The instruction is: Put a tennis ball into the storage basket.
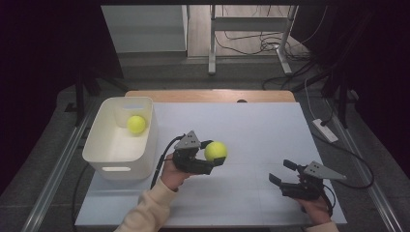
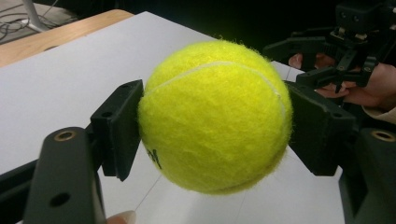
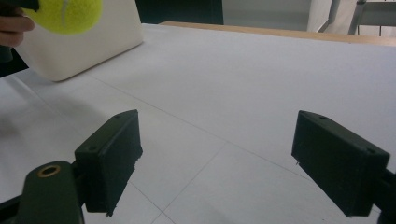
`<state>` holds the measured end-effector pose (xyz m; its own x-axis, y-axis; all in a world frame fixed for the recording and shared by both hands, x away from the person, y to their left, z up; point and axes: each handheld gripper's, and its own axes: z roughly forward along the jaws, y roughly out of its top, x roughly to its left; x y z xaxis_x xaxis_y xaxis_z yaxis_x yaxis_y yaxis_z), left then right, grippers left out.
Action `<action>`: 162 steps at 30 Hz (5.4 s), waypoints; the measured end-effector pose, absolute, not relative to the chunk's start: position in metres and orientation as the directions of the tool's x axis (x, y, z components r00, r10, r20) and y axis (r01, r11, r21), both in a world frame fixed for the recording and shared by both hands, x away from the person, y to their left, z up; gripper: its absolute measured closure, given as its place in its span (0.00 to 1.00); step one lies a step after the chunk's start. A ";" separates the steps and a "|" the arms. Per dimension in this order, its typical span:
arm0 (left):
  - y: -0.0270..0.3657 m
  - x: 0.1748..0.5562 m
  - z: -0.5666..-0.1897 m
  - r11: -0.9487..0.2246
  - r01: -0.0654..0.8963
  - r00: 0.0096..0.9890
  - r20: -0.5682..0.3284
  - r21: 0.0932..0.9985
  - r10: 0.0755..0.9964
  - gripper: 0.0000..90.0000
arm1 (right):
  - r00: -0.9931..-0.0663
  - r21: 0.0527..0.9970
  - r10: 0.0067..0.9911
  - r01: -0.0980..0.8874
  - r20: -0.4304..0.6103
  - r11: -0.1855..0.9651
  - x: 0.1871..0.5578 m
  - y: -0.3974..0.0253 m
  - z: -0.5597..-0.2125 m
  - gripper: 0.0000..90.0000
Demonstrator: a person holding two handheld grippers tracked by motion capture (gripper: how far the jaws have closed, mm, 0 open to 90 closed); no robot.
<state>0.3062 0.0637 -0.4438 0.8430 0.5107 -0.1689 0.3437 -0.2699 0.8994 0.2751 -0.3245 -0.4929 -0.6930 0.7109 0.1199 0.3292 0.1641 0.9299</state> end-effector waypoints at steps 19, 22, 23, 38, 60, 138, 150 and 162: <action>0.086 0.310 -0.436 -0.233 0.353 0.821 -0.181 0.906 0.541 0.30 | -0.697 0.929 0.707 0.329 0.118 0.168 0.275 -0.323 -0.493 0.18; 0.087 0.310 -0.435 -0.230 0.352 0.821 -0.181 0.907 0.542 0.30 | -0.697 0.930 0.707 0.328 0.119 0.167 0.274 -0.323 -0.493 0.18; 0.089 0.310 -0.435 -0.225 0.352 0.819 -0.183 0.908 0.544 0.30 | -0.698 0.930 0.707 0.328 0.119 0.168 0.274 -0.323 -0.493 0.18; 0.111 0.310 -0.425 -0.167 0.346 0.794 -0.193 0.923 0.576 0.30 | -0.698 0.930 0.706 0.328 0.120 0.166 0.274 -0.324 -0.493 0.18; 0.140 0.310 -0.413 -0.114 0.328 0.763 -0.192 0.938 0.617 0.30 | -0.698 0.930 0.706 0.326 0.116 0.169 0.274 -0.323 -0.493 0.18; 0.228 0.318 -0.380 0.005 0.322 0.534 -0.186 0.947 0.825 0.30 | -0.696 0.932 0.708 0.324 0.116 0.166 0.275 -0.324 -0.492 0.18; 0.239 0.326 -0.380 0.015 0.336 0.488 -0.187 0.942 0.853 0.30 | -0.696 0.931 0.709 0.325 0.117 0.165 0.275 -0.324 -0.492 0.18; 0.251 0.333 -0.382 0.017 0.358 0.439 -0.185 0.934 0.879 0.30 | -0.695 0.931 0.709 0.326 0.118 0.164 0.275 -0.323 -0.491 0.18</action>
